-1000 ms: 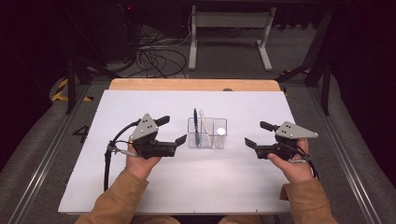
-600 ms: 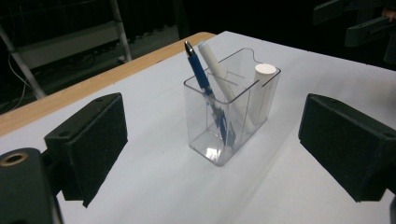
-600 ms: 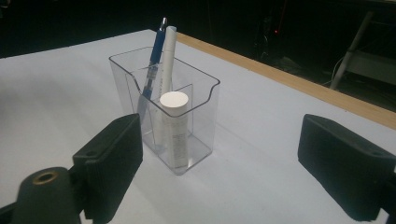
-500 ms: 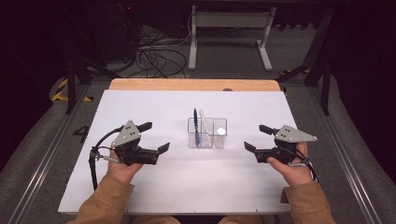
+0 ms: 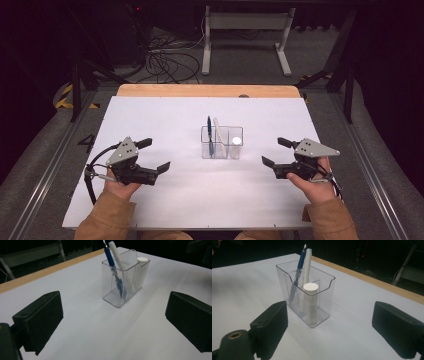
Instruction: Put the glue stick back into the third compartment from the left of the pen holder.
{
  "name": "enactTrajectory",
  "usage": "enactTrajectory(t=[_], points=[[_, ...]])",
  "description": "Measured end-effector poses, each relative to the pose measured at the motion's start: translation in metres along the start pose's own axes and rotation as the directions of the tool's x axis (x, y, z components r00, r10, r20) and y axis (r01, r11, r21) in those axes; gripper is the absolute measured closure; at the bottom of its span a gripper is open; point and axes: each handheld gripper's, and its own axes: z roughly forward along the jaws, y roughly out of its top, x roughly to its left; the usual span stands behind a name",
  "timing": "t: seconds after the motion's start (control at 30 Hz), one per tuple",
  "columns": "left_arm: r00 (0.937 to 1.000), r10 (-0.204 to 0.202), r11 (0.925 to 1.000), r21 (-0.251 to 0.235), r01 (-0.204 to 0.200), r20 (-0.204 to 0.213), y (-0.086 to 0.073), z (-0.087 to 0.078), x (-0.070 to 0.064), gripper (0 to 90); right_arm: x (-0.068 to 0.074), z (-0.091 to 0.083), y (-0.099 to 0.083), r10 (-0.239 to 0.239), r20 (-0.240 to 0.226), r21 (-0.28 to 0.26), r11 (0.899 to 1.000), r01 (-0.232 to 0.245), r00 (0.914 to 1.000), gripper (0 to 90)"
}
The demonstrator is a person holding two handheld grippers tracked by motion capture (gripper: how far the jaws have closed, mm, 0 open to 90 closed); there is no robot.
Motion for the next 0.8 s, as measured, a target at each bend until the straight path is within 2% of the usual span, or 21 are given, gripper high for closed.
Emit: enactTrajectory(t=[0.17,0.27,0.47,0.63,0.8], points=[[0.9994,-0.035,0.9994,-0.004,0.035,0.003,-0.015,-0.01,0.005,1.8,0.001,-0.001,-0.003,-0.001,0.0,0.003,1.0,0.001,1.0,13.3],[0.9994,-0.034,0.9994,-0.011,0.034,-0.005,-0.02,-0.013,0.008,1.7,0.002,0.0,-0.006,0.006,-0.008,0.004,1.0,-0.006,1.0,13.0],[0.9989,-0.046,0.999,-0.002,0.046,-0.008,-0.023,-0.012,0.013,0.6,0.002,0.002,-0.008,0.006,-0.008,0.005,1.0,-0.006,0.9999,12.4],[0.999,-0.043,0.9989,-0.019,0.043,-0.011,-0.023,-0.014,0.013,0.6,0.001,0.001,-0.008,0.012,-0.009,0.002,1.0,-0.012,0.9999,12.2],[0.9979,-0.065,0.9977,-0.015,0.065,-0.002,-0.023,-0.013,0.013,0.6,0.002,0.001,-0.007,0.012,-0.012,0.0,1.0,-0.012,0.9999,12.2]])
